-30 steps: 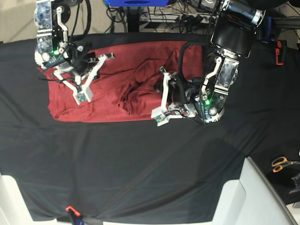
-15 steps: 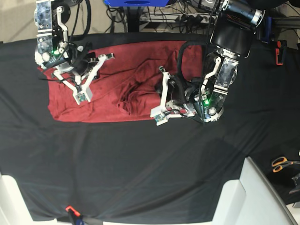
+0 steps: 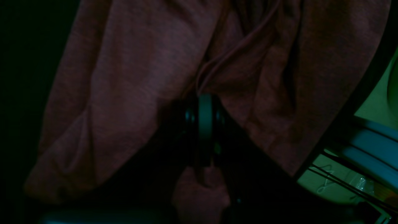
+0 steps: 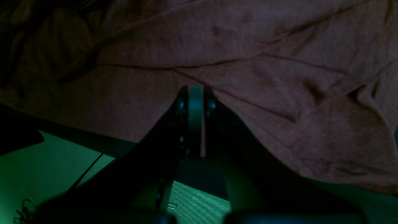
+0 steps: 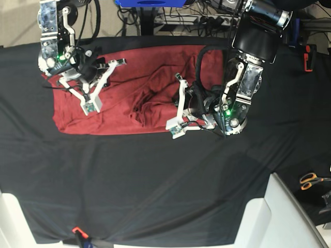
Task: Fold the T-shirt properly
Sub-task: 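Push the folded layer toward the right gripper with the left gripper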
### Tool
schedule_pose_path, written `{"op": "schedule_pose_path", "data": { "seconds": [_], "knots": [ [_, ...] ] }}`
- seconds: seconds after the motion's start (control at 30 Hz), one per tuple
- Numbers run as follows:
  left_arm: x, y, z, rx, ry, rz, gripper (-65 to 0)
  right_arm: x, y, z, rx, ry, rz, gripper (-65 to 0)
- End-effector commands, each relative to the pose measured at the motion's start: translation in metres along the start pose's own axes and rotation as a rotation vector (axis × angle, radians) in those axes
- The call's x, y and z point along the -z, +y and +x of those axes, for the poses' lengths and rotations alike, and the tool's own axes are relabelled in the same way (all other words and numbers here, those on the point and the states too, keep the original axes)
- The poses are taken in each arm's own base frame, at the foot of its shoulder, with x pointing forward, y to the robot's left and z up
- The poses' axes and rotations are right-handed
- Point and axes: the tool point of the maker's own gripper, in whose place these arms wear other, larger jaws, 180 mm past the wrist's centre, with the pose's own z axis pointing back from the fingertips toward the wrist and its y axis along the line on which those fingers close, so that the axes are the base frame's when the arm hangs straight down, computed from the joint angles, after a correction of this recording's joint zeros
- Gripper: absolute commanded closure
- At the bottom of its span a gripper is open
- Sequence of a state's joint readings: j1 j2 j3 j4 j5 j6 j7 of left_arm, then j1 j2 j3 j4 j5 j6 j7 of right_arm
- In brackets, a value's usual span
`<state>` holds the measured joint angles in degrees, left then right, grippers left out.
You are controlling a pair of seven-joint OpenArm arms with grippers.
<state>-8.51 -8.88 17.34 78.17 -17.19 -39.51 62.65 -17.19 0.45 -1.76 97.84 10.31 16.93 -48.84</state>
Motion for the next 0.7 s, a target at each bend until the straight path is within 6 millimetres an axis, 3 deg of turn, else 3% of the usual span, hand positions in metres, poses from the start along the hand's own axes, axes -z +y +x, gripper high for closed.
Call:
{"op": "schedule_pose_path", "data": {
  "seconds": [0.0,0.2,0.4,0.67],
  "knots": [
    [-0.011,0.005,0.023,0.034,-0.062,0.017,0.0,-0.003,0.001,0.01,-0.002,-0.034,0.003,-0.8],
    [-0.033,0.003,0.037,0.101,-0.063,0.069,0.0,-0.001,0.001,0.008,0.0,-0.029,0.004,-0.8],
    [-0.03,-0.009,0.044,0.108,-0.046,0.05,0.0,0.008,0.001,-0.008,0.015,0.022,0.012,-0.8],
    [-0.005,-0.069,0.046,0.307,0.029,-0.057,0.0,0.01,0.008,-0.002,0.03,-0.009,0.027,-0.8]
  ]
}}
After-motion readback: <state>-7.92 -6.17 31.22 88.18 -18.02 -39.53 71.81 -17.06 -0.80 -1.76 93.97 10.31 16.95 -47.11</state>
